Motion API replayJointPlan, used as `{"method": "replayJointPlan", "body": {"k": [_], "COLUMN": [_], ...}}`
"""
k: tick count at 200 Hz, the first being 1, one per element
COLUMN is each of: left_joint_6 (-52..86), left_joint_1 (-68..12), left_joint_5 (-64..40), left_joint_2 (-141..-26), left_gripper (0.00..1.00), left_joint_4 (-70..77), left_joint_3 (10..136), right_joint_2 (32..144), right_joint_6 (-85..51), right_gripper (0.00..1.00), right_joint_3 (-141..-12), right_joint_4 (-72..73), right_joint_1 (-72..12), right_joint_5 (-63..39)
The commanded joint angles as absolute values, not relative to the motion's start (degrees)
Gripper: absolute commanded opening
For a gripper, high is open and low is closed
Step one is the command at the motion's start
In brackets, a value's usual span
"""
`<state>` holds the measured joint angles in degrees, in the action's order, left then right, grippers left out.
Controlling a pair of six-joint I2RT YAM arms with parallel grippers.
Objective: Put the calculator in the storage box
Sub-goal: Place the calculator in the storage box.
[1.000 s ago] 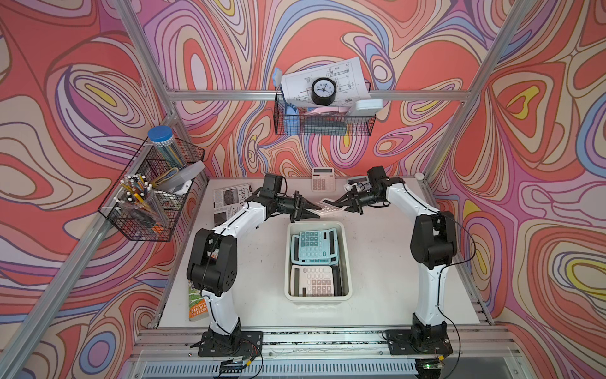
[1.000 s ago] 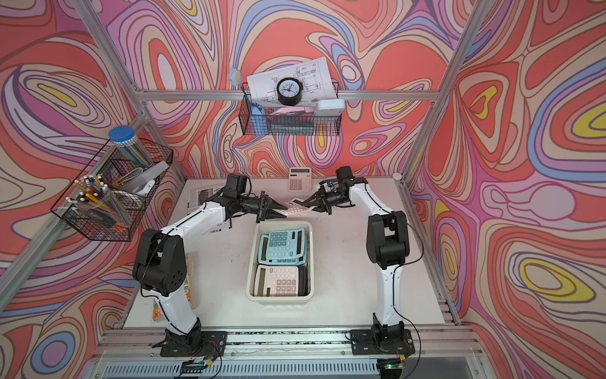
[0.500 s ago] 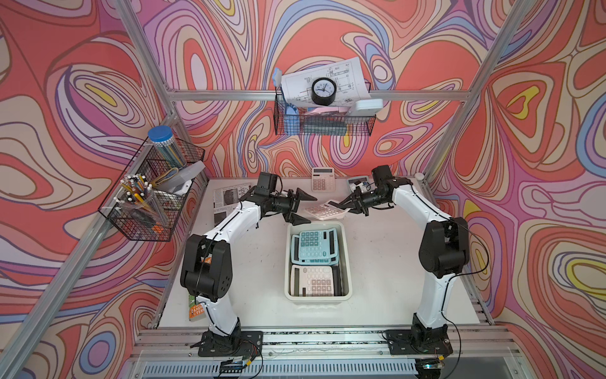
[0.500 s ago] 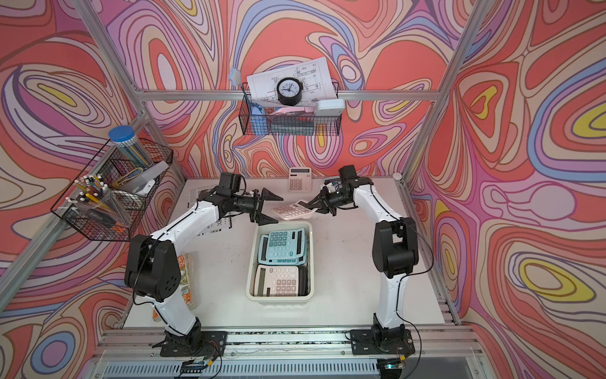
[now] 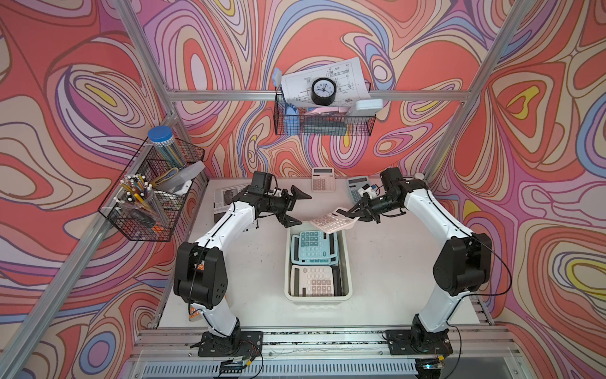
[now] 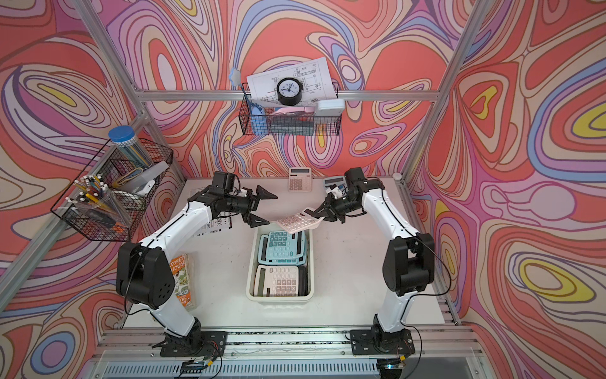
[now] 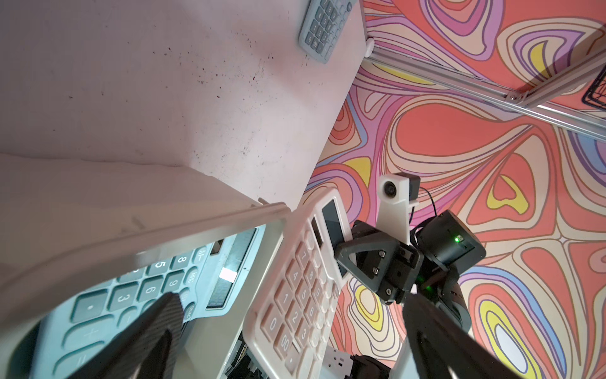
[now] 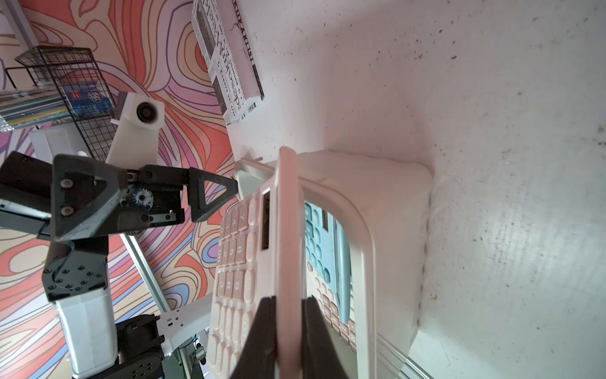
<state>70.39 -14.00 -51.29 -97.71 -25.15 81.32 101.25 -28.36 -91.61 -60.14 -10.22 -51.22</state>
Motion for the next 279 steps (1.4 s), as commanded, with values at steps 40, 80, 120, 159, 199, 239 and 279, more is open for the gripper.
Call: {"method": "replayJointPlan", "body": {"k": [40, 80, 120, 159, 199, 239, 279], "left_joint_6": [67.6, 70.8, 71.1, 70.9, 70.8, 69.6, 68.7], "left_joint_1": [-10.5, -8.5, -6.7, -5.2, -3.2, -2.6, -2.3], "left_joint_5": [-47.6, -47.6, -48.5, -49.1, -49.5, -49.7, -49.6], "left_joint_2": [-93.6, -94.1, -94.4, -94.2, -93.3, -93.4, -93.5], "left_gripper": [0.98, 0.99, 0.98, 0.98, 0.98, 0.98, 0.98], "left_joint_4": [-29.5, -29.5, -33.0, -37.0, -40.2, -42.6, -43.5], "left_joint_3": [80.5, 79.9, 81.5, 82.7, 82.6, 84.0, 84.3], "right_joint_2": [90.8, 85.0, 79.8, 78.3, 80.9, 84.2, 85.6], "right_joint_6": [-30.7, -37.4, -43.9, -49.4, -55.1, -59.8, -63.0], "right_gripper": [0.00, 0.00, 0.00, 0.00, 0.00, 0.00, 0.01], "right_joint_3": [-85.2, -81.1, -77.4, -75.7, -77.4, -80.9, -81.7], "right_joint_4": [-61.3, -57.3, -54.8, -53.4, -55.6, -61.0, -64.3], "right_joint_1": [-15.4, -22.4, -30.5, -38.9, -47.7, -53.6, -57.2], "right_joint_5": [-44.0, -36.0, -25.6, -16.4, -5.9, 2.0, 4.3]}}
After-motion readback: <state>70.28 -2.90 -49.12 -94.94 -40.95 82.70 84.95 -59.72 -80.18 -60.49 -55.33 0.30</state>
